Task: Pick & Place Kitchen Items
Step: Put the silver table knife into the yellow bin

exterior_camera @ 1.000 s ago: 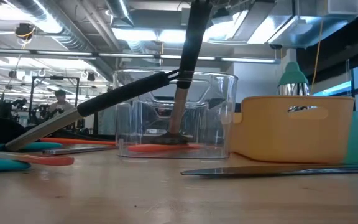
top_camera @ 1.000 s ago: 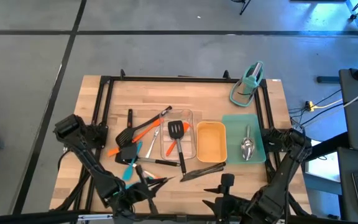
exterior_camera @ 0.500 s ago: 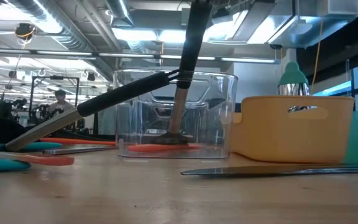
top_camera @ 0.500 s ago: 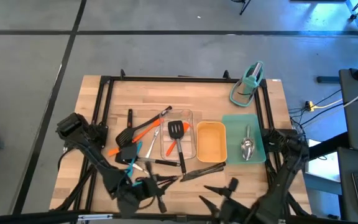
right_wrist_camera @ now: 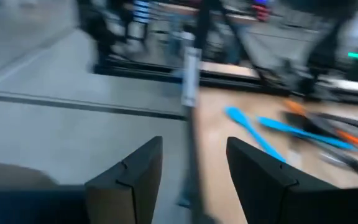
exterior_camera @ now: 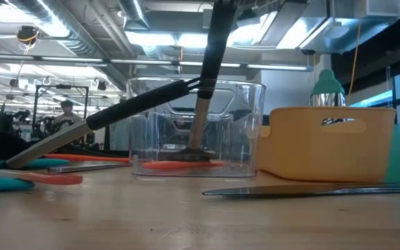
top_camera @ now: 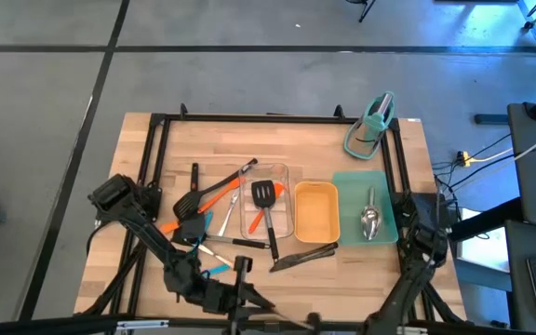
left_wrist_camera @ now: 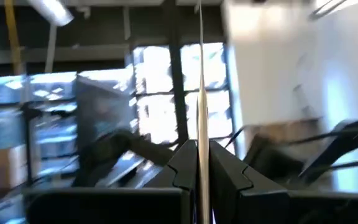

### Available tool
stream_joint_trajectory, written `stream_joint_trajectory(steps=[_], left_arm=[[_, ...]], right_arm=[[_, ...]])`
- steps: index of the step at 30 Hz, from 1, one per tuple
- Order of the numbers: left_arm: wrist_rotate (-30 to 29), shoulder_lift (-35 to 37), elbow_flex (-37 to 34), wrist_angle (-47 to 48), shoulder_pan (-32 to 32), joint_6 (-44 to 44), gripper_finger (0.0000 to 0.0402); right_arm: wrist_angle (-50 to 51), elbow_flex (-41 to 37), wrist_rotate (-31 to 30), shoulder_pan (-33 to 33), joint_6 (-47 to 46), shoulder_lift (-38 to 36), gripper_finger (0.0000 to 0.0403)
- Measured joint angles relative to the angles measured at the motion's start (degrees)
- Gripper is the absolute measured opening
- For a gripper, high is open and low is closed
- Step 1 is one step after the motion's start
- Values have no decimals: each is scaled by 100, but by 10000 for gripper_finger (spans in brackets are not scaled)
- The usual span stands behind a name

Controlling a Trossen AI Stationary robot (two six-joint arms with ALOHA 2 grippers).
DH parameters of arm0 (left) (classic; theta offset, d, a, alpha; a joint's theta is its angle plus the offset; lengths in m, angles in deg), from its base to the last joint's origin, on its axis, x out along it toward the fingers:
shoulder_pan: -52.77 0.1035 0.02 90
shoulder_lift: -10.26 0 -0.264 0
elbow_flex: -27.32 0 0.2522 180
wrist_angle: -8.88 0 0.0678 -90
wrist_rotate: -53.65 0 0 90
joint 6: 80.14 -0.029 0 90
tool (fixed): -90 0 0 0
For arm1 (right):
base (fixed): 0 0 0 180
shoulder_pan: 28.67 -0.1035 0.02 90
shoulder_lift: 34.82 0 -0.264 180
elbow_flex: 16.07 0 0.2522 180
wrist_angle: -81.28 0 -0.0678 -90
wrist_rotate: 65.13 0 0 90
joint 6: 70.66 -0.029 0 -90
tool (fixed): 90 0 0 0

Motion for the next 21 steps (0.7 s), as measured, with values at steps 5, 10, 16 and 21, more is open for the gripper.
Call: stream_joint_trajectory(steps=[5, 10, 16, 21], left_arm=[[1037, -263, 1, -134, 147, 397, 16], [679, -723, -1, -1044, -83, 138, 16], [400, -805, -3, -1540, -461, -488, 16], [341, -811, -10, -1642, -485, -538, 16]], right_arm=[[-74, 0, 1682, 464, -356, 92, 181], [-834, 2, 1363, 484, -8, 283, 181], [-2067, 4, -1265, -95, 899, 566, 181], [-1974, -152, -1902, -143, 731, 587, 181]])
